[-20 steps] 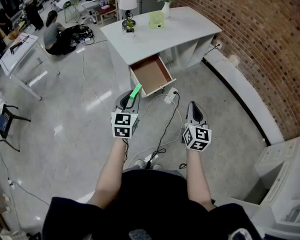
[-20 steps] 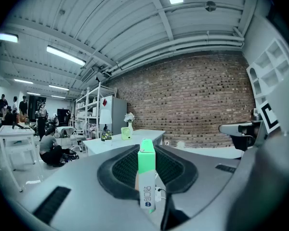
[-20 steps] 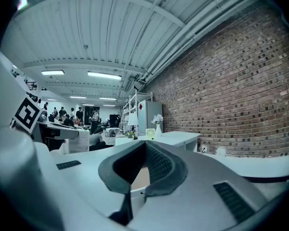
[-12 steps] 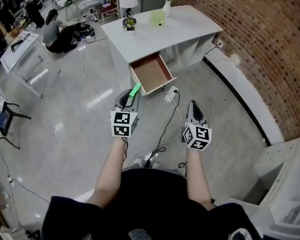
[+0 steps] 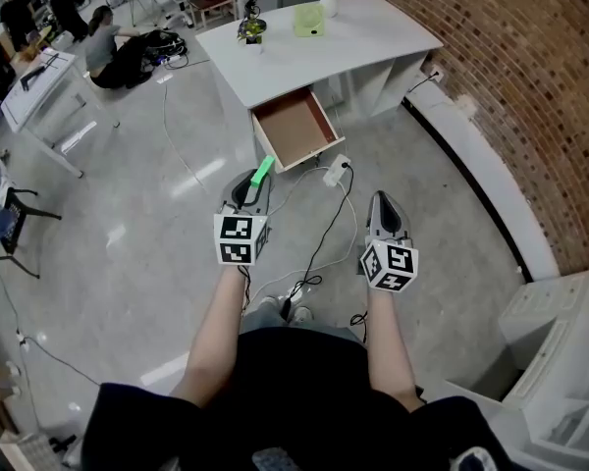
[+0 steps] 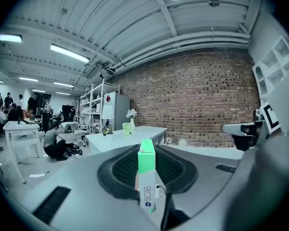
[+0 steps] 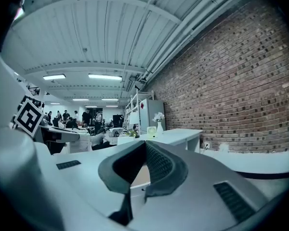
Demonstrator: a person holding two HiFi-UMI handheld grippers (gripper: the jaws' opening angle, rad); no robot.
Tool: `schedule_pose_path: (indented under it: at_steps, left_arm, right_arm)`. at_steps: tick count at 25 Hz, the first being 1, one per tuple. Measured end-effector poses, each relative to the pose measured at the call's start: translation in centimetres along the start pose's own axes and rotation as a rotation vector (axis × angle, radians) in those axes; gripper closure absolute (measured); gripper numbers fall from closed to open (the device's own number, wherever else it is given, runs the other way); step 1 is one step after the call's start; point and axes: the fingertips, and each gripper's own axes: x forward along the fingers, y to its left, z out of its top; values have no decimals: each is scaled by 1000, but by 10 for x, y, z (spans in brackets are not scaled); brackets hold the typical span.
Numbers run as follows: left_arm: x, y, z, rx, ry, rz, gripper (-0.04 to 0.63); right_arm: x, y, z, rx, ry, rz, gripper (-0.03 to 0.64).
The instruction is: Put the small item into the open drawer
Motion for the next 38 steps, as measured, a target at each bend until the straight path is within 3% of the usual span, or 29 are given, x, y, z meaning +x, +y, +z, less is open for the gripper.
schedule_pose_path:
  at_steps: [10, 21, 29, 38]
  left_arm:
    - [6, -32, -27, -22, 45, 28, 502]
    - [63, -19, -34, -36, 66, 41, 502]
    - [154, 4, -32, -45, 91, 42, 502]
    - [286, 53, -26, -48, 161, 32, 502]
  right_arm:
    - [-2, -31, -16, 7, 30, 32, 615]
    - [57, -47, -25, -2, 56, 60, 615]
    - [146, -75, -29, -12, 81, 68, 615]
    - [302, -82, -29, -9, 143, 134, 615]
